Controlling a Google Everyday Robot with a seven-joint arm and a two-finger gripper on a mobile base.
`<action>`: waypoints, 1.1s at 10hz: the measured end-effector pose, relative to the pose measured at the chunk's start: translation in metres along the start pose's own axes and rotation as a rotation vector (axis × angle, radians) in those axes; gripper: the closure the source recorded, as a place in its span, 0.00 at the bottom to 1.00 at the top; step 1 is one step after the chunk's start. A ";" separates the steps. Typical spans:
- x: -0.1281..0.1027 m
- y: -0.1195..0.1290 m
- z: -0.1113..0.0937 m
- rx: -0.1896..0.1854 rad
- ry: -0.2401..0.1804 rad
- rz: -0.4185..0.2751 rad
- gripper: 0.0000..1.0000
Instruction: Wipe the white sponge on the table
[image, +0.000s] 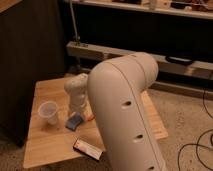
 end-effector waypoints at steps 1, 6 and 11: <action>-0.001 0.001 0.001 0.000 0.001 -0.001 0.35; -0.008 0.010 0.003 -0.037 0.030 -0.011 0.43; -0.004 0.014 0.011 -0.022 0.058 -0.040 0.45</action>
